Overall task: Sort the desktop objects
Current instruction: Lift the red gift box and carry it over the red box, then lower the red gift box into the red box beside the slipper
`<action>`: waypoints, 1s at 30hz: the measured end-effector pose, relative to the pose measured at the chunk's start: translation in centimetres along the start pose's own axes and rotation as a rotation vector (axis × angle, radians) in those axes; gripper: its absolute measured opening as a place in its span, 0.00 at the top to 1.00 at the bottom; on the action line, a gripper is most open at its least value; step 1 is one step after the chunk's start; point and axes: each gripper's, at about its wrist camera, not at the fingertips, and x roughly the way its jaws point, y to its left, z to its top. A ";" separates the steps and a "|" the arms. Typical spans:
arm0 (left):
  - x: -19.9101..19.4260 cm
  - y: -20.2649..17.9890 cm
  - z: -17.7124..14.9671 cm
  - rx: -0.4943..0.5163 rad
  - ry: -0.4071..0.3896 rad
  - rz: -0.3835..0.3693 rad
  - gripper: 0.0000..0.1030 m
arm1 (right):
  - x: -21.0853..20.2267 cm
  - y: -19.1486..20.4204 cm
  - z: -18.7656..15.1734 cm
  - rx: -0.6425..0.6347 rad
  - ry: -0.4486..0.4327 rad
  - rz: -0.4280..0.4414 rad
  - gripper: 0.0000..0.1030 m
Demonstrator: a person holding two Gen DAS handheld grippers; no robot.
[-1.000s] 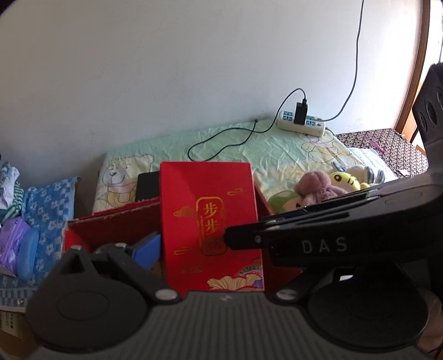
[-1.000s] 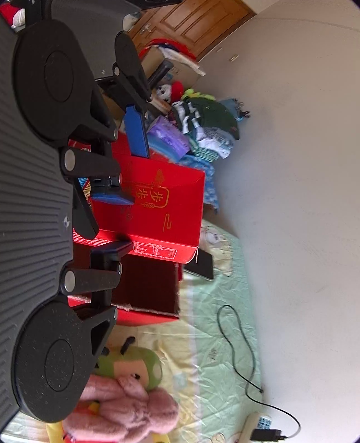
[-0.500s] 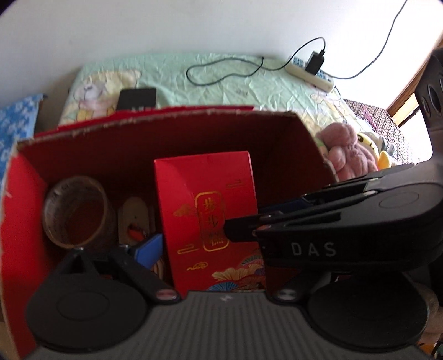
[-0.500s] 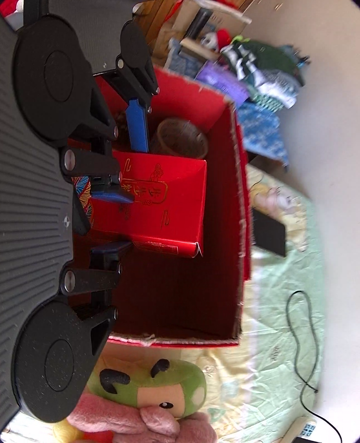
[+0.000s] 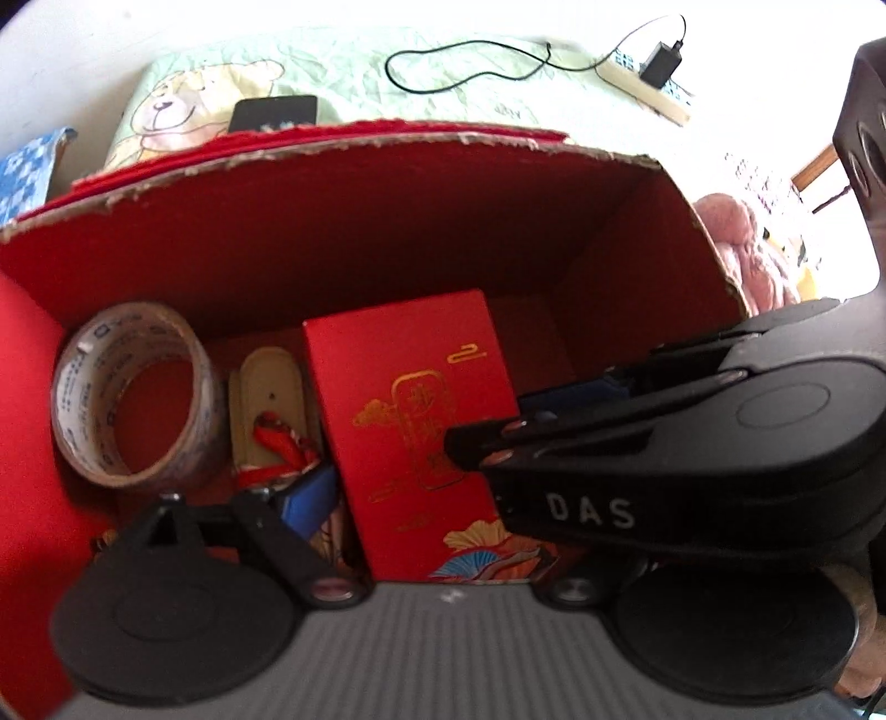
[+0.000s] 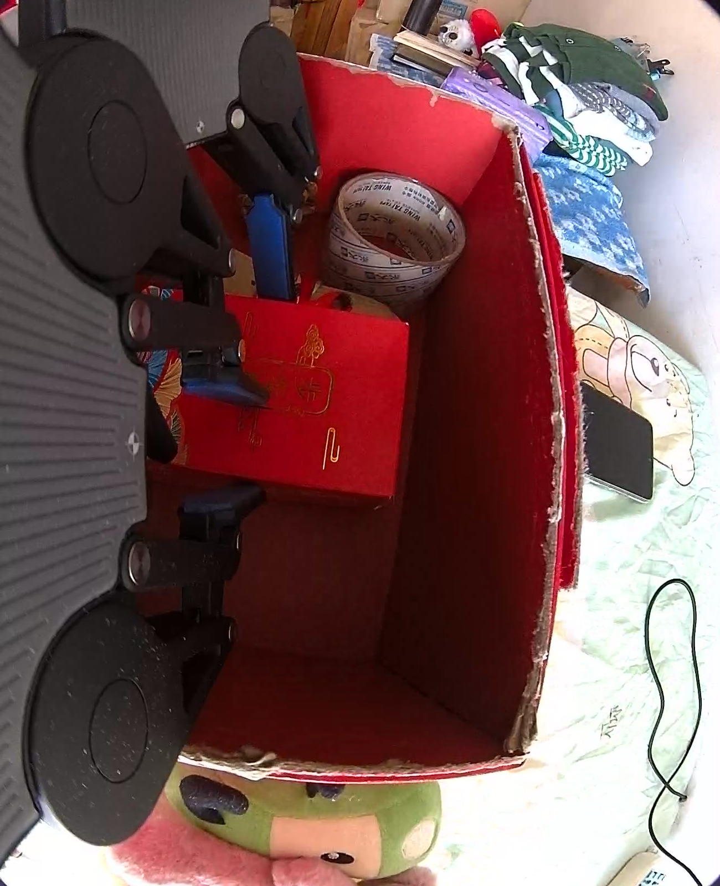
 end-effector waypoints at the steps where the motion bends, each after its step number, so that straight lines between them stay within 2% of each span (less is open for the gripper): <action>1: 0.1 0.0 0.0 0.009 0.005 0.002 0.18 | 0.0 0.0 -0.1 -0.002 0.000 -0.001 0.62; 7: -1.0 1.2 -0.4 -0.033 0.000 -0.058 0.18 | -0.2 0.4 0.0 0.011 0.001 -0.017 0.65; 11: -1.7 2.0 -0.7 -0.053 -0.018 -0.067 0.17 | -0.3 0.5 -0.3 0.045 0.002 -0.018 0.67; 15: -1.5 2.1 -0.6 -0.065 -0.011 -0.110 0.17 | -0.6 0.1 -0.8 0.128 0.022 0.031 0.66; 18: -0.9 1.5 -0.3 -0.042 -0.006 -0.063 0.17 | -0.8 -0.1 -0.8 0.143 0.014 0.043 0.66; 21: -0.8 1.6 -0.1 -0.048 0.003 -0.068 0.16 | -0.4 0.3 -0.6 0.121 0.009 0.016 0.65; 23: -0.7 1.7 -0.2 -0.051 0.009 -0.063 0.17 | 0.1 0.5 -0.6 0.114 0.021 0.024 0.59; 30: -0.2 1.8 -0.7 -0.058 0.025 -0.030 0.16 | 0.6 0.7 -0.6 0.066 0.011 0.010 0.59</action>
